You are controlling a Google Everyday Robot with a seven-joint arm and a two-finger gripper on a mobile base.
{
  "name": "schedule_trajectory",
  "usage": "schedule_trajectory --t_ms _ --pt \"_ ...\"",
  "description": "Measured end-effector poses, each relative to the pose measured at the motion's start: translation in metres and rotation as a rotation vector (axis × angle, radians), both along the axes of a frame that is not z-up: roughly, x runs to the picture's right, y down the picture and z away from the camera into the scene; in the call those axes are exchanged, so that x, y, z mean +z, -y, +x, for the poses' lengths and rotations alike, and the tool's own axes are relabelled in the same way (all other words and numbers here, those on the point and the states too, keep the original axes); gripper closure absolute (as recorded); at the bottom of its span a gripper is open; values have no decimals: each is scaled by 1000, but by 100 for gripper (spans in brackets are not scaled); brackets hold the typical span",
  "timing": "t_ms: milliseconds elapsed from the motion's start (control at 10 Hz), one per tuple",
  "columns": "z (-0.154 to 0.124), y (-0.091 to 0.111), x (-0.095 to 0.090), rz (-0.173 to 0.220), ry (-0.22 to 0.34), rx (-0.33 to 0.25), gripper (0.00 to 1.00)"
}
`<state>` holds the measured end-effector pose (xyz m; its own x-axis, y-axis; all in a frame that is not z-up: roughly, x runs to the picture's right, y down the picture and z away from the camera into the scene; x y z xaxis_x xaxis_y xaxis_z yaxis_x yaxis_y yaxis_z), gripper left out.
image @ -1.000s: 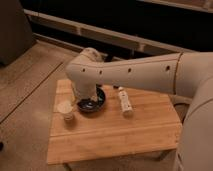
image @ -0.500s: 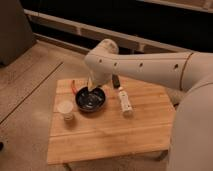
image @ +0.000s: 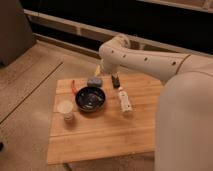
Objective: Place the pepper on the white sponge
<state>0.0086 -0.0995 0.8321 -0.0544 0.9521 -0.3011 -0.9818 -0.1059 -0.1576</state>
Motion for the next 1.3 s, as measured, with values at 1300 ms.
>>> schedule_trajectory --t_ms 1300 --pt "-87 49 52 -32 83 -39 35"
